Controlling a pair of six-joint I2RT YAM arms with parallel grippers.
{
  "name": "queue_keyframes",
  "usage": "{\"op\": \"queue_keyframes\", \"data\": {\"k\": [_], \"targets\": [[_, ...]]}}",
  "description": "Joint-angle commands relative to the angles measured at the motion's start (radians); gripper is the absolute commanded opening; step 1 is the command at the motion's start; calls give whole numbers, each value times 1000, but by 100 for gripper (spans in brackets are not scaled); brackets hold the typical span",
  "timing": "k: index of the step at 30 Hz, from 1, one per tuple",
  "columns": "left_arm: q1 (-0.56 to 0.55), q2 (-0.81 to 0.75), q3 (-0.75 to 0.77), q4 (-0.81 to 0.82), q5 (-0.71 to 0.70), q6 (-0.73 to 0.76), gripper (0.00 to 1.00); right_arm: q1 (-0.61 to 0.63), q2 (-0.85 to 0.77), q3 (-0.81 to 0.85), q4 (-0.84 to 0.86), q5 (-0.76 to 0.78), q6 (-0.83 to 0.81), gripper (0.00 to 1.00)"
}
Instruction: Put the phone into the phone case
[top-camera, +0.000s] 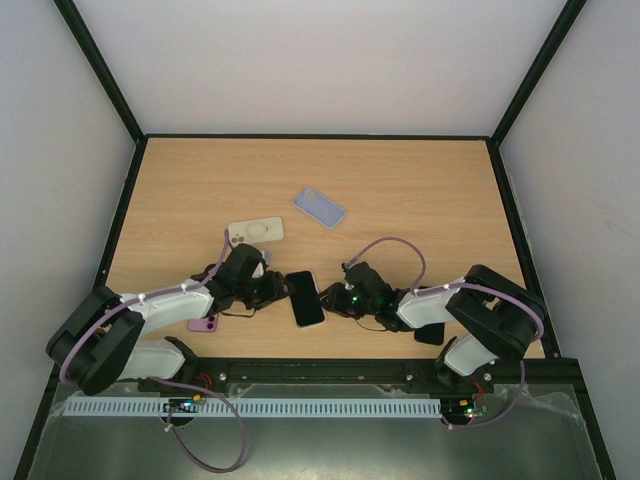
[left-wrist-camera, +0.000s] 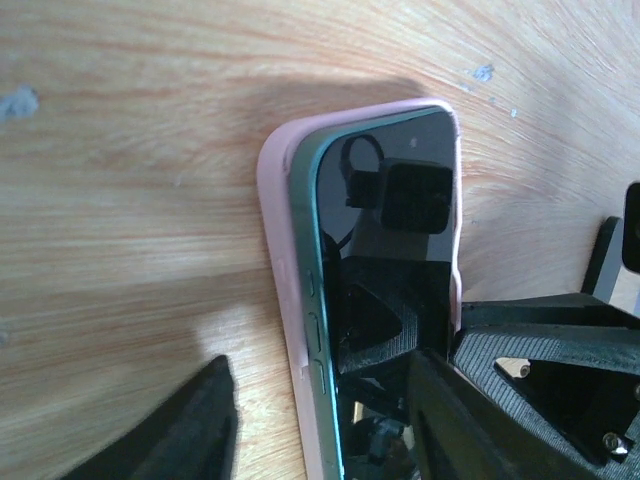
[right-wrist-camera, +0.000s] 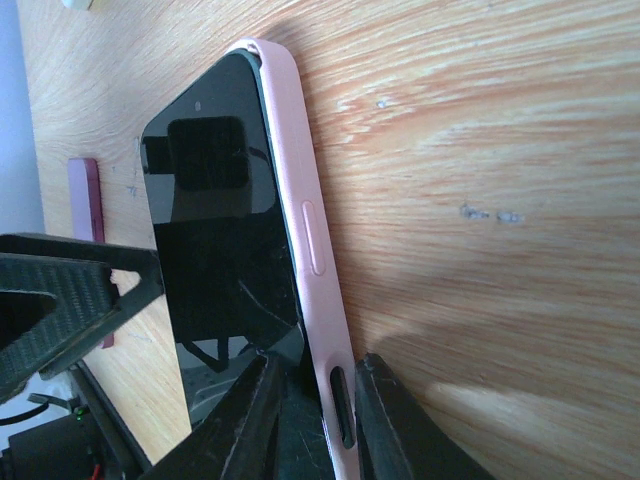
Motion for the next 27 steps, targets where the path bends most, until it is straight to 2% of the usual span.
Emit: {"op": "queue_keyframes", "data": {"k": [1,7,14,20,27], "targets": [[-7,-6,-36,84,34,-45,41,12,12,-18,90,-44,56,22],[-24,22,-39,136,53,-65,26,12,28,-14,85,16,53,22],[-78,51,-59,166,23,-117,11,12,56,-5,174,-29,103,24],[-88,51,-90,205,29,-146,8,12,26,-13,276,-84,169,25],[-92,-11,-89,150,-6,-146,4,12,11,-59,479,-131,266,28]]}}
